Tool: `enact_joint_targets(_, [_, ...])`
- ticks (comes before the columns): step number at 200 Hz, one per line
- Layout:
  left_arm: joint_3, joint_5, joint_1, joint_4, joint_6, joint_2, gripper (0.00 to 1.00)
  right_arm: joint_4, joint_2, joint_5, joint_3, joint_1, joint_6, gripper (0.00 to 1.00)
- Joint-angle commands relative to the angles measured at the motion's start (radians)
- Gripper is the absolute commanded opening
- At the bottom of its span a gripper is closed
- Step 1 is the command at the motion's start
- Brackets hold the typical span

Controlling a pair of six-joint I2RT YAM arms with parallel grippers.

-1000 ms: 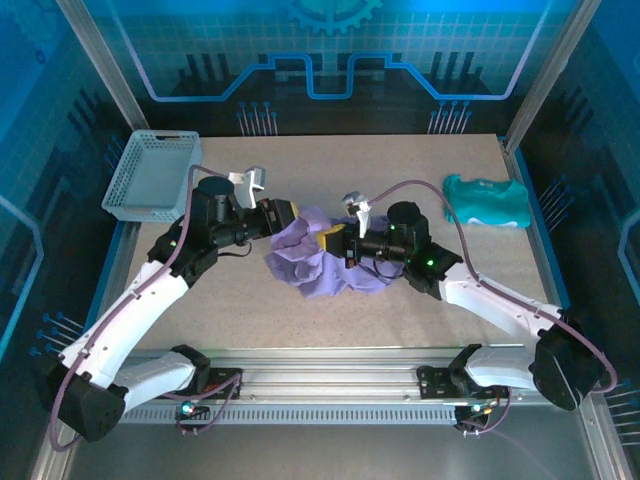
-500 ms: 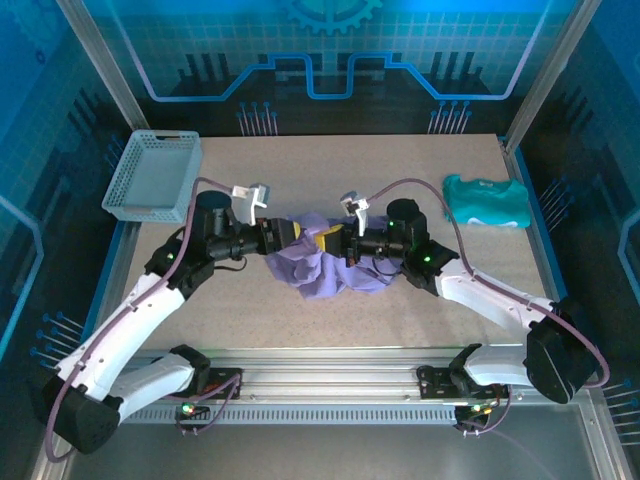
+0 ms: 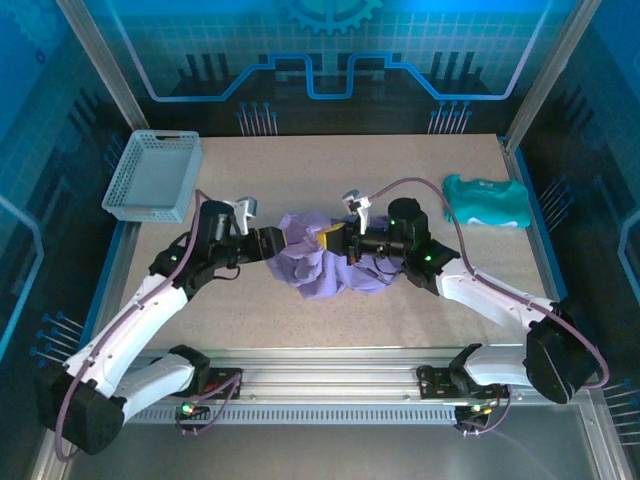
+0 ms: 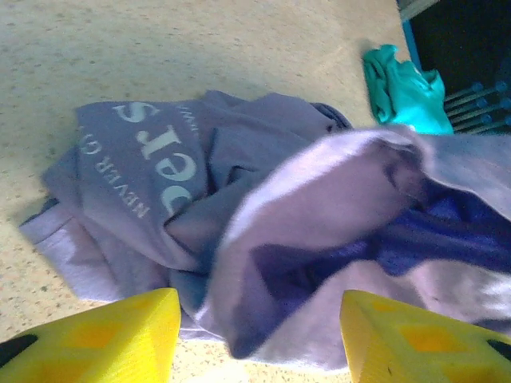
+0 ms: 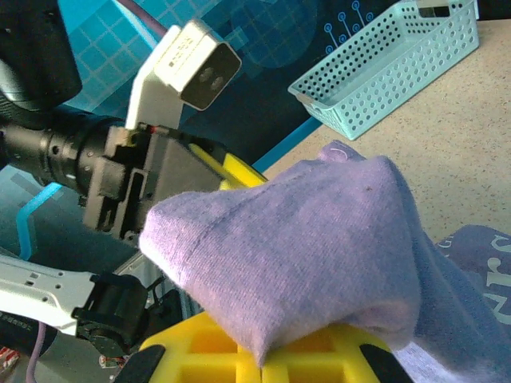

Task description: Fold the inside-out t-shirt

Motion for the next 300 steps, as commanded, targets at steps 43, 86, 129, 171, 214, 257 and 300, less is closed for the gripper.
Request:
enact_joint_targets(43, [0.025, 0.109, 0.040, 0.121, 0.019, 0.113, 0.63, -0.023, -0.047, -0.030, -0.004, -0.009, -0.039, 0.00])
enact_joint_targets(86, [0.074, 0.215, 0.039, 0.219, 0.017, 0.206, 0.59, -0.048, -0.048, -0.057, 0.004, -0.011, -0.056, 0.01])
enact_joint_targets(129, [0.074, 0.285, 0.036, 0.333, -0.016, 0.239, 0.52, -0.092, -0.057, -0.091, 0.008, -0.018, -0.074, 0.00])
enact_joint_targets(171, [0.120, 0.318, 0.022, 0.383, -0.048, 0.294, 0.19, -0.133, -0.060, -0.219, 0.020, -0.024, -0.110, 0.02])
enact_joint_targets(214, [0.110, 0.337, 0.016, 0.505, -0.145, 0.243, 0.00, -0.221, -0.059, -0.328, 0.026, -0.024, -0.147, 0.10])
enact_joint_targets(257, [0.077, 0.354, -0.046, 0.564, -0.100, 0.138, 0.00, -0.571, -0.094, 0.126, 0.124, -0.041, -0.139, 0.30])
enact_joint_targets(300, [0.127, 0.214, -0.136, 0.401, 0.074, 0.105, 0.00, -0.616, -0.210, 0.190, 0.140, 0.047, -0.303, 0.51])
